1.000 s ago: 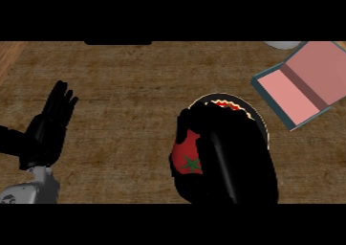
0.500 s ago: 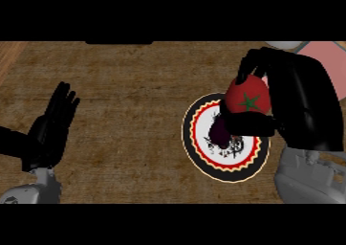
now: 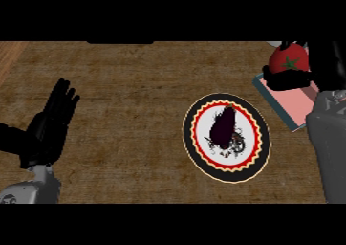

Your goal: Pick the tomato from the plate and place it in the cardboard box

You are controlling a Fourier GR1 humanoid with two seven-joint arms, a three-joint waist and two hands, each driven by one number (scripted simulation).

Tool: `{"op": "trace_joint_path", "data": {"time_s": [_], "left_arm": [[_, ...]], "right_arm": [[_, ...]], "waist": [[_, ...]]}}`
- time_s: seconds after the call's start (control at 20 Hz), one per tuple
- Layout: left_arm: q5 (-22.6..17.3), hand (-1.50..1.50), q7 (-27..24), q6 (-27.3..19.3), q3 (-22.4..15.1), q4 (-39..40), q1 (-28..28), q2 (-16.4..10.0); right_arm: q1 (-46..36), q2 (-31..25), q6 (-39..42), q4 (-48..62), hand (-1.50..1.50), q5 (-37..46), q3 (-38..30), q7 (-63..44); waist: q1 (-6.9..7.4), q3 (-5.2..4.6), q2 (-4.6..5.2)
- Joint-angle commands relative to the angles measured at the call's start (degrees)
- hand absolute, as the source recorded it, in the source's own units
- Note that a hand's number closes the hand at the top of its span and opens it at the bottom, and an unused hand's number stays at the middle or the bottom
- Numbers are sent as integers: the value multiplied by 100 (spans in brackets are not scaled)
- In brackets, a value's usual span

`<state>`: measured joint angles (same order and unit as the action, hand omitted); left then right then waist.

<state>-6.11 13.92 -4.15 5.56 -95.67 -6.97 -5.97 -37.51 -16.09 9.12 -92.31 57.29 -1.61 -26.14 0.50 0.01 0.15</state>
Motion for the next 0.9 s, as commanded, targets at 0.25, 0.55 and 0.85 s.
{"op": "trace_joint_path", "data": {"time_s": [0.25, 0.55, 0.85], "left_arm": [[-194, 0, 316, 230, 50, -485, 274, -184], [14, 0, 117, -5, -67, -166, -31, 24], [73, 0, -166, -13, 46, 189, -101, 5]], "right_arm": [[-498, -580, -756, 2427, 150, 293, -313, 1260], [-432, -913, 366, 3627, -150, 814, 136, 1048], [-901, -1094, -609, 4930, -150, 127, -742, 2380]], "waist": [[75, 1, 2], [109, -2, 31], [64, 4, 31]]}}
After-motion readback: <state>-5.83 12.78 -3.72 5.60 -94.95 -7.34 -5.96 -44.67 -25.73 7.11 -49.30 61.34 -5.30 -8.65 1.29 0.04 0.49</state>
